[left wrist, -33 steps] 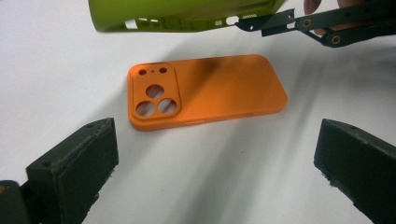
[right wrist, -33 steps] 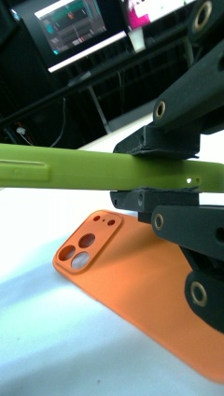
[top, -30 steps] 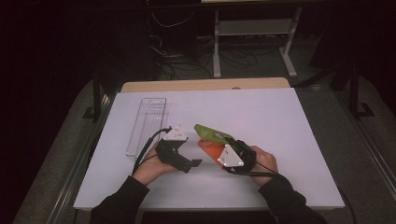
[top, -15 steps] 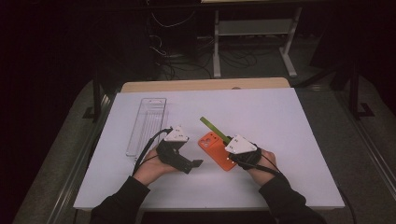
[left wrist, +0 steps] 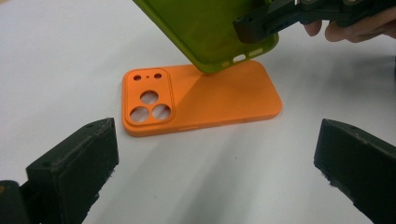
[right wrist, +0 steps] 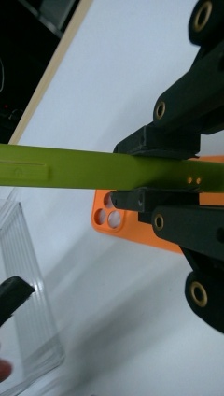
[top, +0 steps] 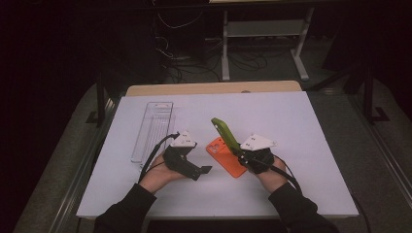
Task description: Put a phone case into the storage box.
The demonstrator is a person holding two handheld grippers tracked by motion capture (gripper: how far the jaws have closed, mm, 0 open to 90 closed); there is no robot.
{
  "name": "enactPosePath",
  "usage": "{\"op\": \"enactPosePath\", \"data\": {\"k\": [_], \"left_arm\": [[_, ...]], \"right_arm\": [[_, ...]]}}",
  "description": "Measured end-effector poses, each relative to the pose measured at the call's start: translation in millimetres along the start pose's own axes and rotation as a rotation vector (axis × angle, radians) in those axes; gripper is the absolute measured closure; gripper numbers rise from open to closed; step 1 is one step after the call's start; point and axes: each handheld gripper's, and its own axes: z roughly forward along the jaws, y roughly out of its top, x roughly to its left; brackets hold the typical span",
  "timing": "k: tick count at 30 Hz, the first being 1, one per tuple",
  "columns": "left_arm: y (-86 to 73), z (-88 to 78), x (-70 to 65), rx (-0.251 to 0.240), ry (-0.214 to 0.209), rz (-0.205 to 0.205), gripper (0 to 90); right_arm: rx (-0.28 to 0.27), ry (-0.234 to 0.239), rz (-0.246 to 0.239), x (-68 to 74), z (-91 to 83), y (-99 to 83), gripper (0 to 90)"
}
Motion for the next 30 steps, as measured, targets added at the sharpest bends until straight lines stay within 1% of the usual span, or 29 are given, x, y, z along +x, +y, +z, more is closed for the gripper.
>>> {"op": "enactPosePath", "data": {"k": [2, 5, 6, 7, 10, 11, 12, 13, 14, 16, 18, 19, 20, 21, 22, 23, 24, 25, 26, 27, 28, 30], "left_arm": [[0.4, 0.4, -0.1, -0.002, 0.005, 0.003, 0.0], [0.8, 1.1, 0.4, 0.001, 0.009, 0.013, 0.0], [1.1, 1.4, 0.0, -0.001, 0.011, 0.008, 0.0], [1.3, 1.4, -0.3, -0.001, 0.012, 0.005, 0.0], [2.2, 1.2, 0.3, -0.007, 0.022, 0.004, 0.0], [2.8, 0.7, 1.7, -0.008, 0.019, 0.004, 0.0], [2.9, 0.5, 1.8, -0.014, 0.017, -0.005, 0.0], [3.4, 0.1, 2.5, -0.022, 0.013, -0.008, 0.0], [4.1, -0.5, 2.3, -0.029, 0.011, -0.032, 0.0], [6.2, -2.3, 4.0, -0.038, 0.008, -0.047, 0.0], [9.3, -4.0, 5.7, -0.055, 0.005, -0.072, 0.0], [11.5, -4.7, 5.9, -0.072, 0.012, -0.089, 0.0], [13.7, -5.9, 7.0, -0.08, 0.019, -0.096, 0.0], [15.9, -7.3, 8.1, -0.093, 0.022, -0.108, 0.0], [17.8, -8.7, 9.7, -0.109, 0.021, -0.119, 0.0], [19.6, -10.1, 11.5, -0.119, 0.02, -0.128, 0.0], [21.2, -10.8, 13.3, -0.129, 0.019, -0.135, 0.0], [22.5, -11.1, 14.9, -0.14, 0.016, -0.147, 0.0], [23.9, -11.4, 16.4, -0.148, 0.016, -0.151, 0.0], [25.1, -11.6, 17.4, -0.154, 0.015, -0.154, 0.0], [26.5, -11.7, 18.8, -0.156, 0.014, -0.153, 0.0], [29.0, -10.9, 19.9, -0.172, 0.014, -0.162, 0.0]], "right_arm": [[0.0, 0.021, 0.05, -2.4, -1.4, 0.2, 75.5], [-0.009, 0.045, 0.093, -4.7, -2.5, 0.4, 75.5], [-0.014, 0.058, 0.122, -4.1, -2.9, 0.8, 75.5], [-0.008, 0.063, 0.134, -4.8, -3.2, 0.7, 75.5], [-0.009, 0.081, 0.152, -5.9, -3.1, 0.7, 75.5], [-0.006, 0.088, 0.168, -6.7, -3.0, 0.7, 75.5], [-0.009, 0.098, 0.187, -8.0, -2.7, 0.5, 75.5], [-0.012, 0.102, 0.197, -8.5, -2.7, 0.4, 75.5], [-0.017, 0.105, 0.199, -9.2, -2.7, 0.3, 75.5], [-0.017, 0.104, 0.195, -9.0, -1.9, -0.1, 75.5], [-0.015, 0.099, 0.189, -7.3, -1.5, 0.0, 75.5], [-0.014, 0.1, 0.186, -6.5, -1.5, 0.2, 75.5], [-0.008, 0.098, 0.192, -4.5, -1.7, 0.9, 75.5], [-0.018, 0.09, 0.175, -4.1, -0.9, 1.3, 75.5], [-0.018, 0.095, 0.185, -2.7, -0.8, 1.9, 75.5], [-0.019, 0.1, 0.18, -2.0, -0.3, 2.1, 75.5], [-0.015, 0.103, 0.188, -0.3, -0.1, 2.7, 75.5], [-0.026, 0.102, 0.177, 0.1, 0.7, 3.2, 75.5], [-0.025, 0.106, 0.192, 1.7, 0.7, 4.0, 75.5], [-0.028, 0.112, 0.188, 2.1, 1.1, 4.4, 75.5], [-0.032, 0.116, 0.199, 3.6, 1.6, 5.3, 75.5], [-0.042, 0.121, 0.201, 5.2, 2.1, 6.6, 75.5]]}}
